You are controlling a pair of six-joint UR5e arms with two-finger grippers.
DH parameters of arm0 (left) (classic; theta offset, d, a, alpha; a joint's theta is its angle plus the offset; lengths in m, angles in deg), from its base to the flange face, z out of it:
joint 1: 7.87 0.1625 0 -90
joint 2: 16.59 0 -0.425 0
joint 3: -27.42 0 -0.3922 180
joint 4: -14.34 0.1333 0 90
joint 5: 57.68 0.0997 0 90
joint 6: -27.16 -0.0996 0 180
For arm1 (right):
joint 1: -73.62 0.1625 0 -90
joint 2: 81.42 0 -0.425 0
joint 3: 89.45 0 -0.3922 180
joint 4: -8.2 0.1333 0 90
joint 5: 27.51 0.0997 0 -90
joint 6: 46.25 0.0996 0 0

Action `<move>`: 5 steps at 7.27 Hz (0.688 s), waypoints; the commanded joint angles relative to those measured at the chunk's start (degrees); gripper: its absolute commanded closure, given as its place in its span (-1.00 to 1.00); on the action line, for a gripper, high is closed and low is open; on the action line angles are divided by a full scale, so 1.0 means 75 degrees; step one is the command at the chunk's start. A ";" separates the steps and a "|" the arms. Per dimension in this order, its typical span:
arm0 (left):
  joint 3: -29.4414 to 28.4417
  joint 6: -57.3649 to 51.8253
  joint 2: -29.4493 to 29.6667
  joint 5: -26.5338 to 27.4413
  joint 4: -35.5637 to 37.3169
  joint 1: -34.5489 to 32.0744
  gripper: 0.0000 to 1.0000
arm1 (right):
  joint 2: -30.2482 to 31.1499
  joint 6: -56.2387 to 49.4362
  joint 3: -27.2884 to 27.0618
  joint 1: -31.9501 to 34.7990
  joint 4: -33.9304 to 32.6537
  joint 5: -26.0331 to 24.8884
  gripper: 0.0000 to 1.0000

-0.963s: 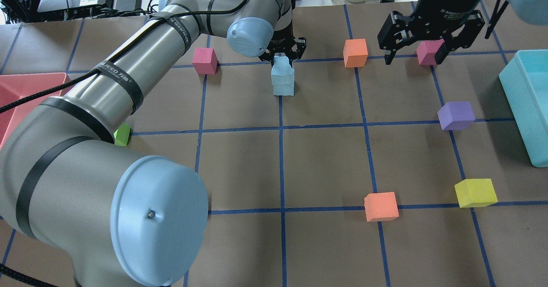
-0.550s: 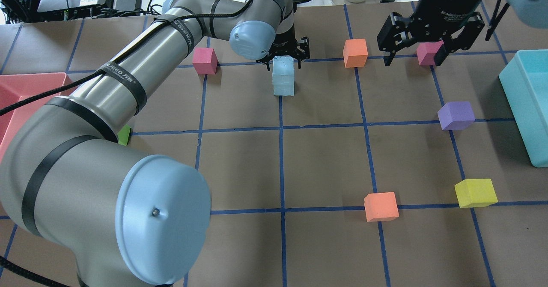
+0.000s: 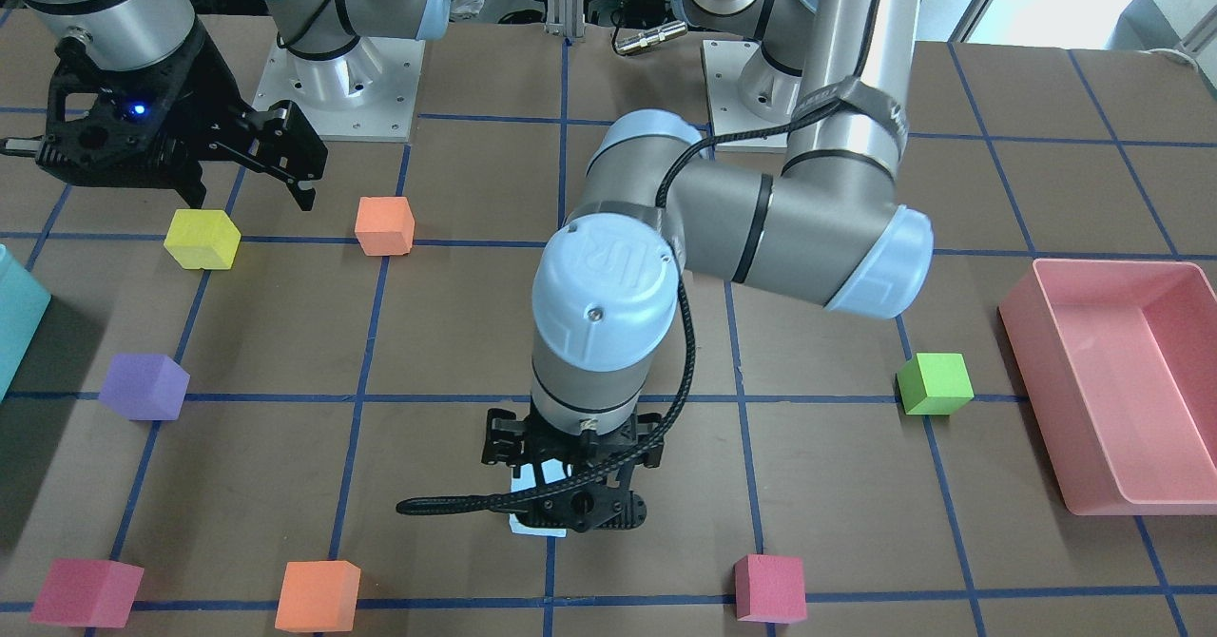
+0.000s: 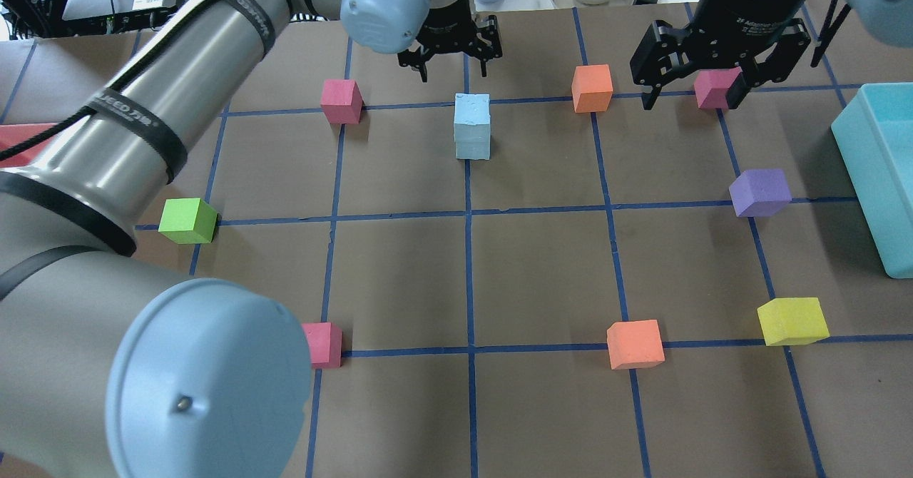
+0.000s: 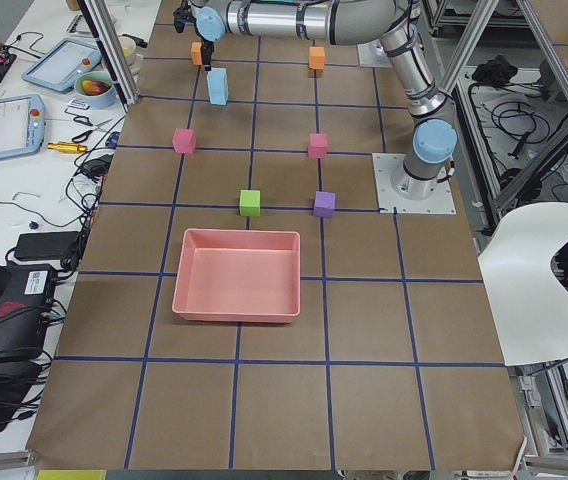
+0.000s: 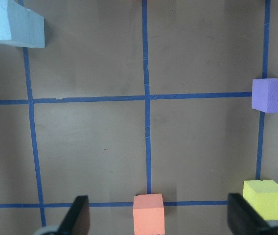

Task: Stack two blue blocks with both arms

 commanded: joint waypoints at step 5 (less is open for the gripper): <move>0.2848 -0.2542 -0.4064 0.0294 -0.1902 0.1563 -1.00 | 0.0199 0.0003 -0.0290 0.0016 -0.0005 -0.0001 -1.00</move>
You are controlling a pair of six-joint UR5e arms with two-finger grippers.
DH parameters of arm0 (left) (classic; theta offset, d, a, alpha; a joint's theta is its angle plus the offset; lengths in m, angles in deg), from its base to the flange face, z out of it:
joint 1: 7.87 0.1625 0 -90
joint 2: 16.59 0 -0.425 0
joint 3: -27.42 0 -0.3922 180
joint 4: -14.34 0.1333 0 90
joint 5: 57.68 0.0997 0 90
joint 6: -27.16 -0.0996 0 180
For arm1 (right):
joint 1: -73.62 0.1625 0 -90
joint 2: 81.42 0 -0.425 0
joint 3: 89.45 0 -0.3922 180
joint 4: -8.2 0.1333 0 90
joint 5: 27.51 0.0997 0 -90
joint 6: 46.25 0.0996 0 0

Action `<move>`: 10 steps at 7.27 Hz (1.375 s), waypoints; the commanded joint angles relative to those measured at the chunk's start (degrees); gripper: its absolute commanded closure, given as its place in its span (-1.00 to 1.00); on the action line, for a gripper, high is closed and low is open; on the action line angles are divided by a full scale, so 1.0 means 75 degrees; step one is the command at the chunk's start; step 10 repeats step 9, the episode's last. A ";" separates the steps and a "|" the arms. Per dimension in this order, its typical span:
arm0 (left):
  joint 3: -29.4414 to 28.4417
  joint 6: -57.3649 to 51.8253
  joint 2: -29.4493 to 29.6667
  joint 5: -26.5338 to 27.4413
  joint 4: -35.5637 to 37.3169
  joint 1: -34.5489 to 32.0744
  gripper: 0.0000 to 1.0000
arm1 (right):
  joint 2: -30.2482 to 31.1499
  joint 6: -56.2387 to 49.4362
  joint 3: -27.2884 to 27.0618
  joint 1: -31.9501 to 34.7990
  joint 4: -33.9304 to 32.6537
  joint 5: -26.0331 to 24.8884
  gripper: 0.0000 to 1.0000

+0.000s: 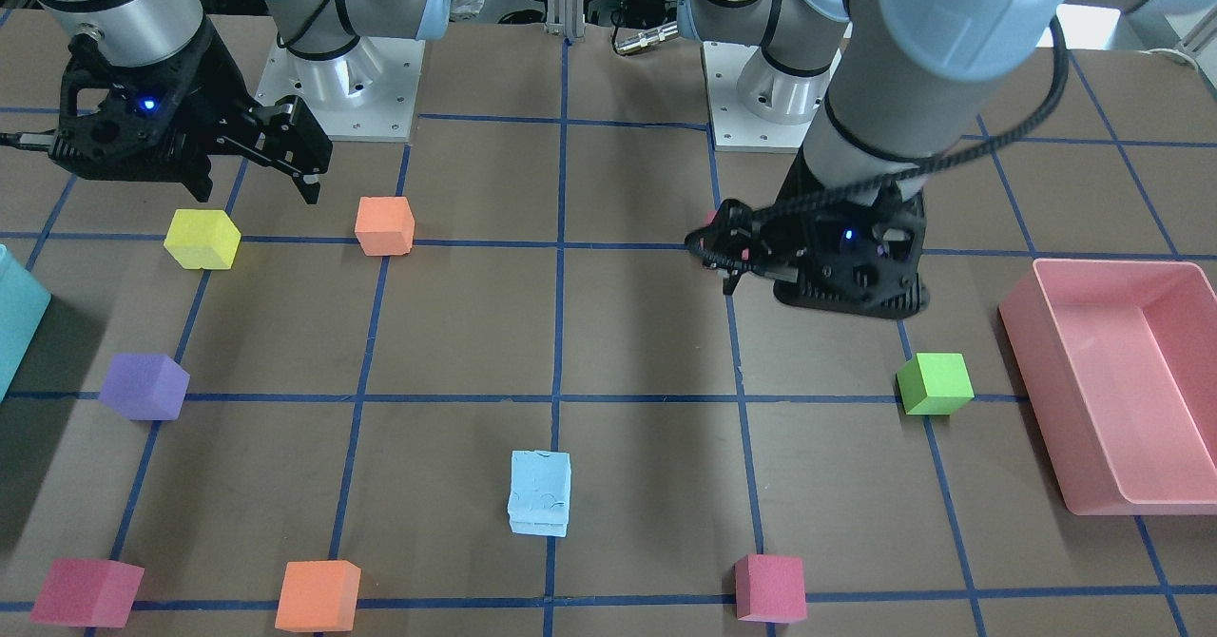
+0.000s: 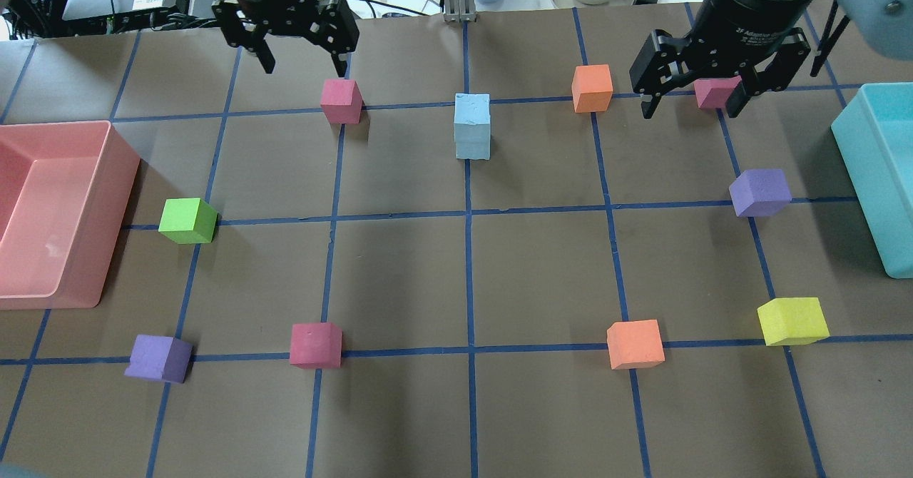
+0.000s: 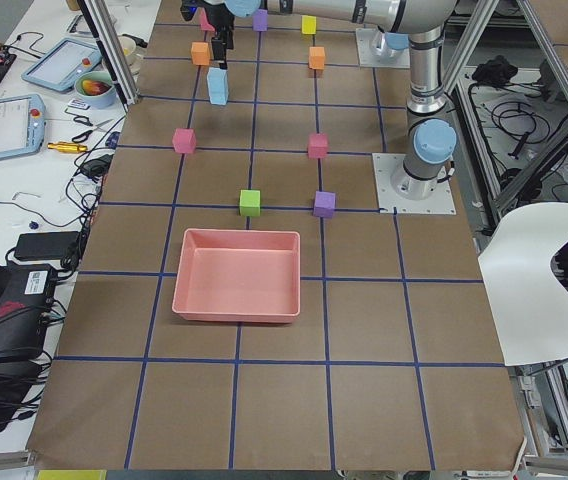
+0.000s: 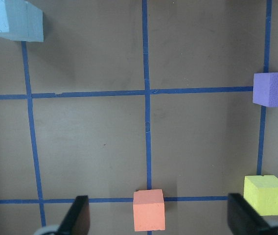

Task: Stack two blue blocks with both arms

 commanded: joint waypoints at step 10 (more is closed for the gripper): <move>0.1881 -0.0004 -0.1702 -0.0195 0.1065 0.0809 -1.00 | 0.0047 -0.0021 -0.0083 0.0006 -0.0004 -0.0016 -1.00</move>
